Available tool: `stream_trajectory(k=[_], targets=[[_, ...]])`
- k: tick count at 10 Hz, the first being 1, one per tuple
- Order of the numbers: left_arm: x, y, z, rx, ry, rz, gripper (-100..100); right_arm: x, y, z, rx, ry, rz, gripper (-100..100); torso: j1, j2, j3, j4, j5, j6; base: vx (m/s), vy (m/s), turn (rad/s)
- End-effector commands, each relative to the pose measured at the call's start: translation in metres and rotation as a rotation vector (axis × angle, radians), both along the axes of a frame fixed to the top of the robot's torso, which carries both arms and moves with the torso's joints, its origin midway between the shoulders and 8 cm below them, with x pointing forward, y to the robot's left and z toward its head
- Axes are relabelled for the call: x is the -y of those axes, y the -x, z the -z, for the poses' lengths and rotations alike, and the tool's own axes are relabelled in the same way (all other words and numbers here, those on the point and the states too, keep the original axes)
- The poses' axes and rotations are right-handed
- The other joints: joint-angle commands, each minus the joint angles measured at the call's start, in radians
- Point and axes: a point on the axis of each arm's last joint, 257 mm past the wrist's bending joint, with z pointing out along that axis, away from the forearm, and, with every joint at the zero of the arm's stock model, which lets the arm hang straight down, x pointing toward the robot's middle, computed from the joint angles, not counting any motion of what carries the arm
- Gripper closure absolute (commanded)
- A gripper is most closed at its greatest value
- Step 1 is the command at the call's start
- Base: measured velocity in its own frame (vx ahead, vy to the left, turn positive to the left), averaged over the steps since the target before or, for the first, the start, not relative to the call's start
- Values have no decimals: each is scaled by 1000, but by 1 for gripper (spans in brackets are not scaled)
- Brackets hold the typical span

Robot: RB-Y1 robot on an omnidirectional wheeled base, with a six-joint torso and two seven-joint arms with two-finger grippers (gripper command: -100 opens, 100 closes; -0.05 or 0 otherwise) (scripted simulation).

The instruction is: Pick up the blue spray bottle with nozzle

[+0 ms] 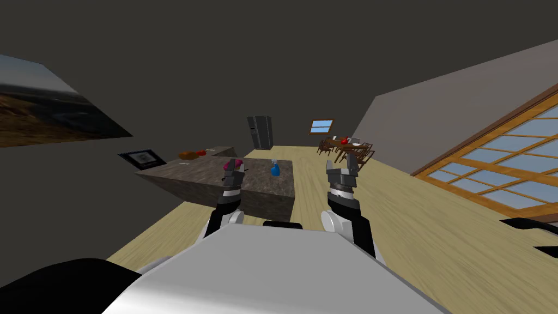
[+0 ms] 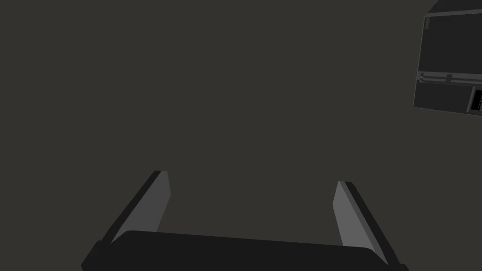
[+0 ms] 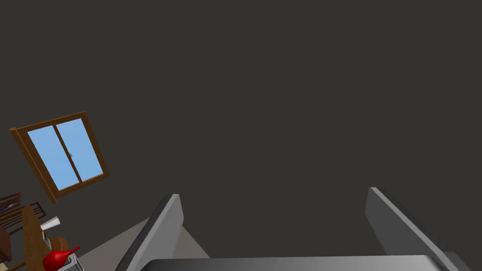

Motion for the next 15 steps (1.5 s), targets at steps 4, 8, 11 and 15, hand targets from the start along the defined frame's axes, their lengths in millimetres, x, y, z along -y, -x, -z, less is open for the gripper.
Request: stream_trajectory(k=[4,8,11,15], targets=[[-5,-11,33,-80,-62,28,-100,0,0,0,0,0,0,0,5,2,1,0,1,0,-26,52,-149],[-17,-22,77,-187,-145,53,-100,0,0,0,0,0,0,0,6,3,2,1,1,0,-44,89,-242],[-27,-28,102,-249,-204,67,-100,0,0,0,0,0,0,0,5,1,1,0,1,0,-35,73,-206],[-39,-33,127,-314,-276,79,-100,0,0,0,0,0,0,0,5,1,0,0,1,0,-30,64,-179]])
